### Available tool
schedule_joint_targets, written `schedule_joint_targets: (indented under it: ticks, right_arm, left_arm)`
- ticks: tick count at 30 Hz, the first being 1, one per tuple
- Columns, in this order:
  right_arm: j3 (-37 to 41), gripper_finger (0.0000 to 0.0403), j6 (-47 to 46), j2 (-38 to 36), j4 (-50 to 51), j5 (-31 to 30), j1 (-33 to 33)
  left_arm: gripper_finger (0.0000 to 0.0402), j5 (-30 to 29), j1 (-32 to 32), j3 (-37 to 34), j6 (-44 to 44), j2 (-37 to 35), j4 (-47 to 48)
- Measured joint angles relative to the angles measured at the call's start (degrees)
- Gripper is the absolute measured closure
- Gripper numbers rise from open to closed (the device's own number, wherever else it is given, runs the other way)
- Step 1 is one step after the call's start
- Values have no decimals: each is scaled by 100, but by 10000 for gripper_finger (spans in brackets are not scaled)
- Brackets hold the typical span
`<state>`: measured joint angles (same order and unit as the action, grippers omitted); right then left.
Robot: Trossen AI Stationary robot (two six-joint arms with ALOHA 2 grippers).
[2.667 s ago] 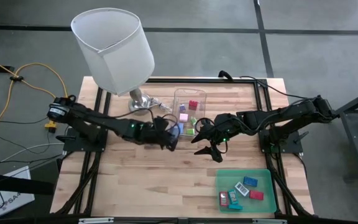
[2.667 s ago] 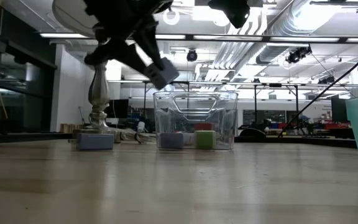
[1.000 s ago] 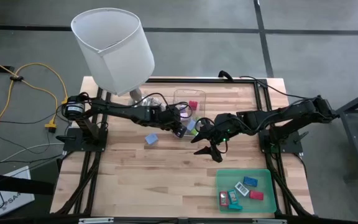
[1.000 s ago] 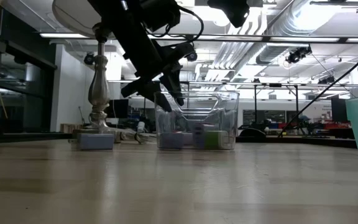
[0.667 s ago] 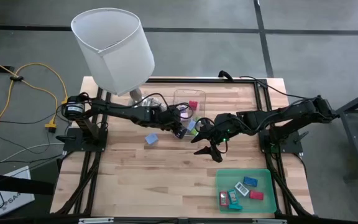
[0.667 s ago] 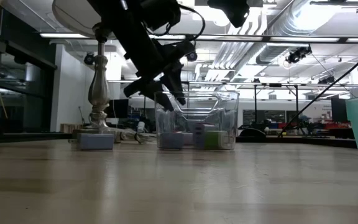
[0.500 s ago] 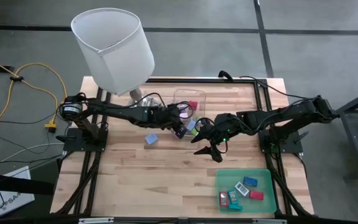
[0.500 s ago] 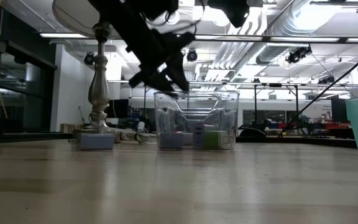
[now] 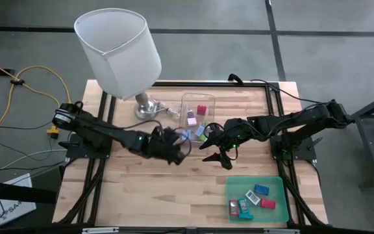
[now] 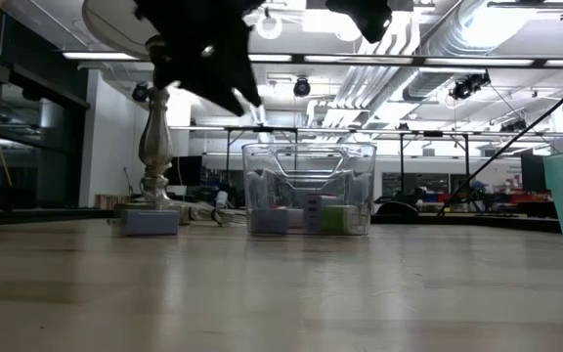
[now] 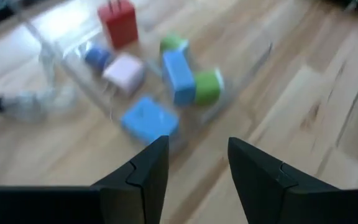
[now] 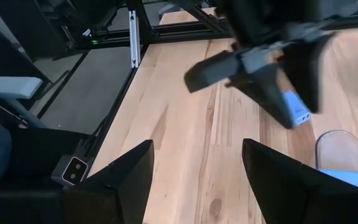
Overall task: Pick & Place Office items
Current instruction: Put the light blue charger adapter into the transparent bin
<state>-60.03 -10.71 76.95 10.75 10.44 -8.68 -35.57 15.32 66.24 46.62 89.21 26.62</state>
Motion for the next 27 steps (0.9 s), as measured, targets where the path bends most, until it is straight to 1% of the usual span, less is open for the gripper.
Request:
schedule_joint_targets:
  ticks: [3, 6, 8, 11, 14, 17, 22, 27]
  right_arm:
    - [0, 171, 1, 0, -22, 0, 1]
    - [0, 171, 1, 0, -22, 0, 2]
    - [0, 171, -1, 1, -26, -1, 0]
    - [0, 171, -1, 0, -28, -1, 2]
    - [0, 171, -1, 0, -29, 0, 0]
    - [0, 171, -1, 0, -27, 0, 1]
    - [0, 171, -1, 0, -27, 0, 1]
    - [0, 171, -1, 0, -27, 0, 2]
  left_arm:
    - [242, -13, 265, 0, 536, -2, 569]
    - [242, 144, 384, 2, 1160, -4, 1143]
    - [242, 316, 368, 2, 1526, -4, 1461]
    - [242, 772, 238, 2, 1839, -9, 1820]
    - [242, 1151, 91, 2, 1862, -9, 2036]
    - [242, 1433, -64, 2, 1676, -9, 2173]
    - [242, 1601, -234, 2, 1316, -11, 2183]
    - [242, 1753, -239, 2, 1273, -11, 2150]
